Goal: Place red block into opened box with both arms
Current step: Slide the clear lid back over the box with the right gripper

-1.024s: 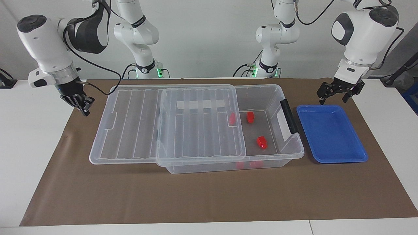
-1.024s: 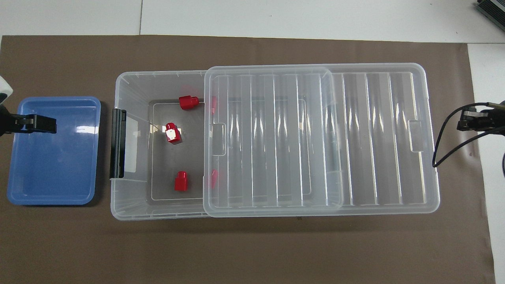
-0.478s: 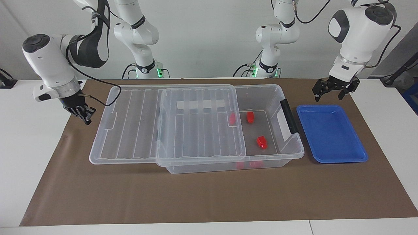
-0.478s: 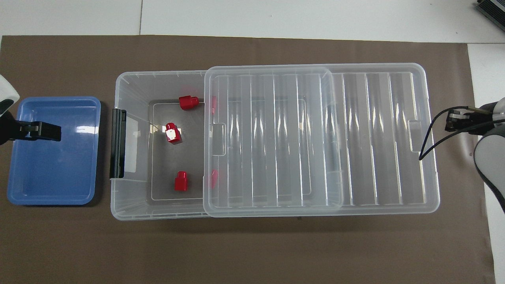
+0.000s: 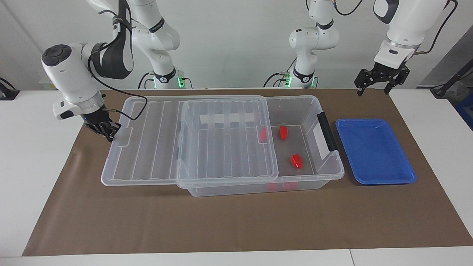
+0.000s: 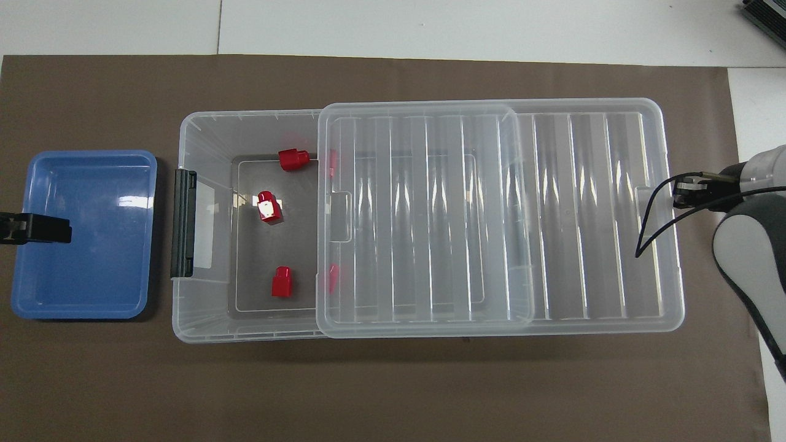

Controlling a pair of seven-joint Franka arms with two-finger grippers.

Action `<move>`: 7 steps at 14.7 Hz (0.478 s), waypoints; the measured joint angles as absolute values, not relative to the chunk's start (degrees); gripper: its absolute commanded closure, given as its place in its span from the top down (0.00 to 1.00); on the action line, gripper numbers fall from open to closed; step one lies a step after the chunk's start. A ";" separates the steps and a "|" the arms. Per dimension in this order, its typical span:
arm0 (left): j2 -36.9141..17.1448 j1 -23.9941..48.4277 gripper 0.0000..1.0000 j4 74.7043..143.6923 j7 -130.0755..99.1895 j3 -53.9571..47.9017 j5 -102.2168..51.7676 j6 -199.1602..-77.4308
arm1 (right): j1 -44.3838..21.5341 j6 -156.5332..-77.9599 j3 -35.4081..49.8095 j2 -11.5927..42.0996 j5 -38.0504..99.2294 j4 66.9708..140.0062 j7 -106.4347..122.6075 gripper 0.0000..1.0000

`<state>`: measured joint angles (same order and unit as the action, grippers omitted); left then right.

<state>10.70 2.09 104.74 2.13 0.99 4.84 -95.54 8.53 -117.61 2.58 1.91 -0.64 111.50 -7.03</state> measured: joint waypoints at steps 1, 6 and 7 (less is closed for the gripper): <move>10.59 2.09 1.00 104.83 2.13 0.95 4.84 -95.50 | 7.88 -117.12 2.62 1.91 -0.64 111.50 -6.79 0.00; 10.51 2.37 1.00 104.90 2.27 -0.40 4.76 -95.48 | 5.31 -112.20 2.70 1.67 -0.34 111.49 -6.12 0.00; 10.51 2.67 1.00 104.91 2.27 -0.96 4.75 -95.48 | 4.56 -111.40 2.69 1.56 0.51 111.49 -6.05 0.00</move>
